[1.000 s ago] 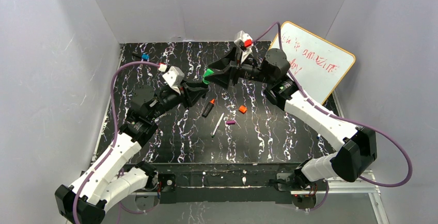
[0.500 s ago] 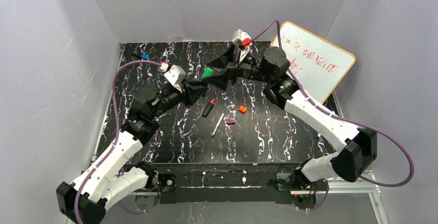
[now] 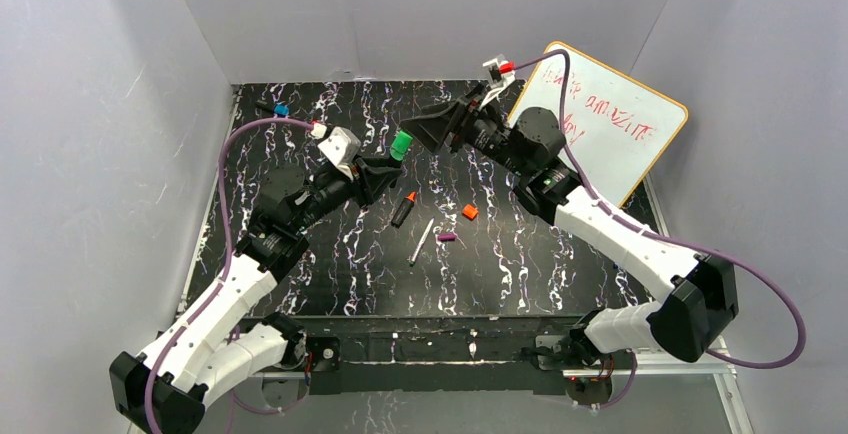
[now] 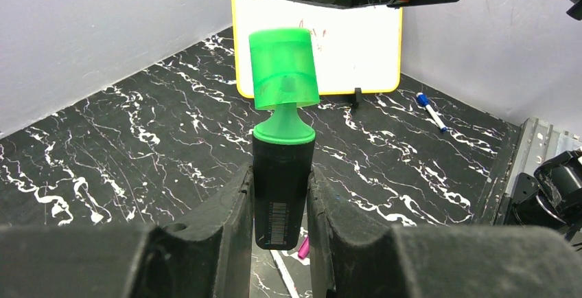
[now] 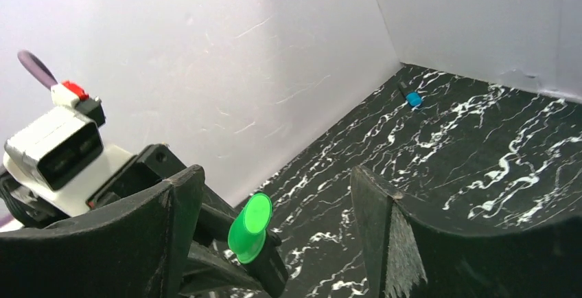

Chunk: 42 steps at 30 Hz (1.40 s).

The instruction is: Insert the pens into the pen caps

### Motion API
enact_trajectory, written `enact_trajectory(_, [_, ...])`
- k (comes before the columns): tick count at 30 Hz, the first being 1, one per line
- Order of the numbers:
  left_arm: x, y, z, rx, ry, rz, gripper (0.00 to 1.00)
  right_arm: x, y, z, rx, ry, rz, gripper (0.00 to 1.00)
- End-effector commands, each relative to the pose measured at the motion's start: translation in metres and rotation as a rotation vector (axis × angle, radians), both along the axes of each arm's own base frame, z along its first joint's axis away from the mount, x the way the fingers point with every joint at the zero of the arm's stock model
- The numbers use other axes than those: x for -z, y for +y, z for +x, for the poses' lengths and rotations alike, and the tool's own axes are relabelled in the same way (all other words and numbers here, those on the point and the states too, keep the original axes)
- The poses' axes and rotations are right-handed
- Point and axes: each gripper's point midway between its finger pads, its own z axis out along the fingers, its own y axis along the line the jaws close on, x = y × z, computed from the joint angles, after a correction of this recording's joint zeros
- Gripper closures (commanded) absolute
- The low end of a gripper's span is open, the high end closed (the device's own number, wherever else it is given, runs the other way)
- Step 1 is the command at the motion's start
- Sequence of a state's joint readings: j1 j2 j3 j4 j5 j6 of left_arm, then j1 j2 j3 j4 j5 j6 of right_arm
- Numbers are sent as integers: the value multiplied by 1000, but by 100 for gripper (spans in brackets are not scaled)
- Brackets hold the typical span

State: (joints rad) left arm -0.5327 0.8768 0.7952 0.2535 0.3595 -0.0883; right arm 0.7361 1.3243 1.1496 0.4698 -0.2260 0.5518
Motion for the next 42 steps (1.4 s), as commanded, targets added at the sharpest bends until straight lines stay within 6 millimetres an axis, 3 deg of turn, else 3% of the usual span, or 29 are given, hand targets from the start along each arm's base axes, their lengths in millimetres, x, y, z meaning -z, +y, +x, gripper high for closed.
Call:
enact_trajectory(1, [-8,4,-1,-14,-37,-7,100,-30,2,2,-6,91,144,16])
enact_trajectory(14, [-6,9,1,-44,-43,0,100,-11,17,0,-22,168,33,32])
enact_trajectory(21, [-5,11,6,-68,-46,5,100,-4,20,-10,-22,182,-12,34])
enact_trajectory(27, [-3,10,8,-70,-41,8,100,-2,20,-12,-21,179,-24,50])
enact_trajectory(33, [-1,11,8,-71,-37,13,100,-3,22,-11,-18,169,-27,55])
enact_trajectory(36, [2,10,9,-69,-29,20,100,-4,23,-12,-23,161,-36,65])
enact_trajectory(40, [1,9,10,-66,-26,26,100,-1,27,-11,-23,150,-62,91])
enact_trajectory(42, [3,9,10,-65,-20,34,100,1,28,-11,-21,149,-74,99])
